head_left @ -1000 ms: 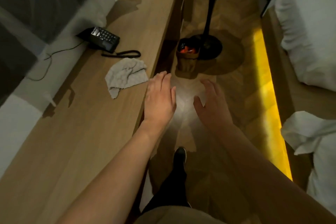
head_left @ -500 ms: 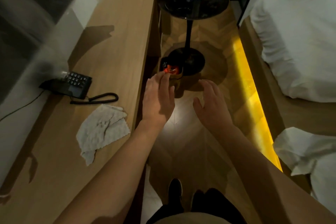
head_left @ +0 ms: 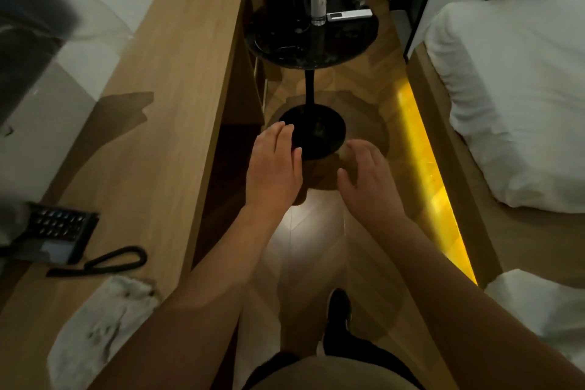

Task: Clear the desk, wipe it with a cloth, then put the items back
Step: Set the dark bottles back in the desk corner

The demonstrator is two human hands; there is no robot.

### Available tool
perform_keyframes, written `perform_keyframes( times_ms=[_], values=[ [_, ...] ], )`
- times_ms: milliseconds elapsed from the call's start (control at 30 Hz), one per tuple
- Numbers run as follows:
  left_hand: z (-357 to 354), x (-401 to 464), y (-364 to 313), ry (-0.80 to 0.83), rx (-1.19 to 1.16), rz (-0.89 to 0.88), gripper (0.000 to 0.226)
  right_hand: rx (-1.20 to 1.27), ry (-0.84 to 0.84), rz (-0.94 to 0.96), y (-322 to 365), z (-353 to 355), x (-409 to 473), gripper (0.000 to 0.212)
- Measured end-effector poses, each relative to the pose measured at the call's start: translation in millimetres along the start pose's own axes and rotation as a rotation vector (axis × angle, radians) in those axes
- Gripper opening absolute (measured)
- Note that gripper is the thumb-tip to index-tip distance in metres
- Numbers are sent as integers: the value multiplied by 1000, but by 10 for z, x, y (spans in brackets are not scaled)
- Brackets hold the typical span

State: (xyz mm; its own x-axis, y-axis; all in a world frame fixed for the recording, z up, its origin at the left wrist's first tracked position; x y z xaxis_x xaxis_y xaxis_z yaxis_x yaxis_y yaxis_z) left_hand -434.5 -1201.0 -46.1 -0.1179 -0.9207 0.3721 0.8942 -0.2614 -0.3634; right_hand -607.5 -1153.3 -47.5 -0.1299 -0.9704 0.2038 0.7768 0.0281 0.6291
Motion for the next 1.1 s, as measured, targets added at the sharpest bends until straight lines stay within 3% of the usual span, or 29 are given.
perform_keyframes(
  times_ms=[400,1100],
  values=[
    [-884,1500,-385,40,-16,16,43,-7,34,-19,-745,127,1617,53],
    [-2465,4408,-90,137,-27,57,46,-30,131,-105,-1557,-439,4880,55]
  ],
)
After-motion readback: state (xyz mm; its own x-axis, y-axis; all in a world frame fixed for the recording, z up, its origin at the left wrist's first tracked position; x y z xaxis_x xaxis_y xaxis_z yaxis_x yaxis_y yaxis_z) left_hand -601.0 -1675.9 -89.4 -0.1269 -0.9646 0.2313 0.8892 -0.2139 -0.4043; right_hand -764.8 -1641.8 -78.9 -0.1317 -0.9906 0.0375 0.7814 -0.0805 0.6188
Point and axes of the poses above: each hand's wrist, its own x-axis towards the middle knuckle, its own z-axis out of the back of the hand, y = z × x, the point moved 3 cm from there along x, towards the middle knuckle
